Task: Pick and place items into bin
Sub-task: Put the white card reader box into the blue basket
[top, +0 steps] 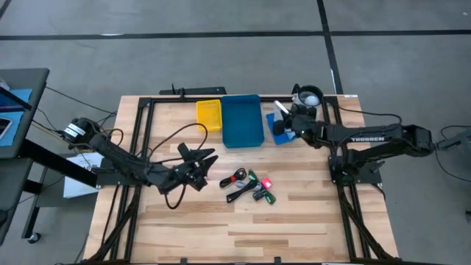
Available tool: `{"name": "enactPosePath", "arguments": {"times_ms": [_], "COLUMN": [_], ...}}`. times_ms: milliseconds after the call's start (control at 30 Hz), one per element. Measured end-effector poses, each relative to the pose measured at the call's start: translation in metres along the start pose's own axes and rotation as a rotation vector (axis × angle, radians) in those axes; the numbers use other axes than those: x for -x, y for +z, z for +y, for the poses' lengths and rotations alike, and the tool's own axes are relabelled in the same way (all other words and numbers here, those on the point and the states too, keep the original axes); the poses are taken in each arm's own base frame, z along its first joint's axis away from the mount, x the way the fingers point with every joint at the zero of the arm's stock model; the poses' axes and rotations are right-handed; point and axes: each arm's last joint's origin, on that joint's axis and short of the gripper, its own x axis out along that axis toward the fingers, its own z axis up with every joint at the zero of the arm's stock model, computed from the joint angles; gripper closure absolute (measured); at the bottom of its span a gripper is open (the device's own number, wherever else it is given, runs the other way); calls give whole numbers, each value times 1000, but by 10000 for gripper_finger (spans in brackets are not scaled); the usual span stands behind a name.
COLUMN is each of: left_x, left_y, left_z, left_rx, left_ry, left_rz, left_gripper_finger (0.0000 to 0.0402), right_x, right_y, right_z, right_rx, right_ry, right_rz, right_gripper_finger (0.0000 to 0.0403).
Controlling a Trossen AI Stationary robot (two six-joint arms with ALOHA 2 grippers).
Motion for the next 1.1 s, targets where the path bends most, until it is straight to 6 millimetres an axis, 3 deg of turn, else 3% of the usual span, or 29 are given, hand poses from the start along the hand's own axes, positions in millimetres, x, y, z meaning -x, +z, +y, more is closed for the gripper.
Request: {"name": "enactPosePath", "arguments": {"times_ms": [200,600,1100], "left_x": [-5,-24,-28], "left_y": [0,-11,-14], "left_z": [4,10,11], "left_rx": [7,15,46], "left_ry": [9,23,24], "left_rz": [-81,-116,-114], "left_gripper_finger": [234,234,234], "right_x": [5,23,19], "right_y": [-15,-27,-30], "right_z": [1,13,9], "right_rx": [-50,-67,-65], "right_ry": [-54,-90,-153], "right_rz": [-53,-115,-117], "right_gripper_finger": [358,356,326]}}
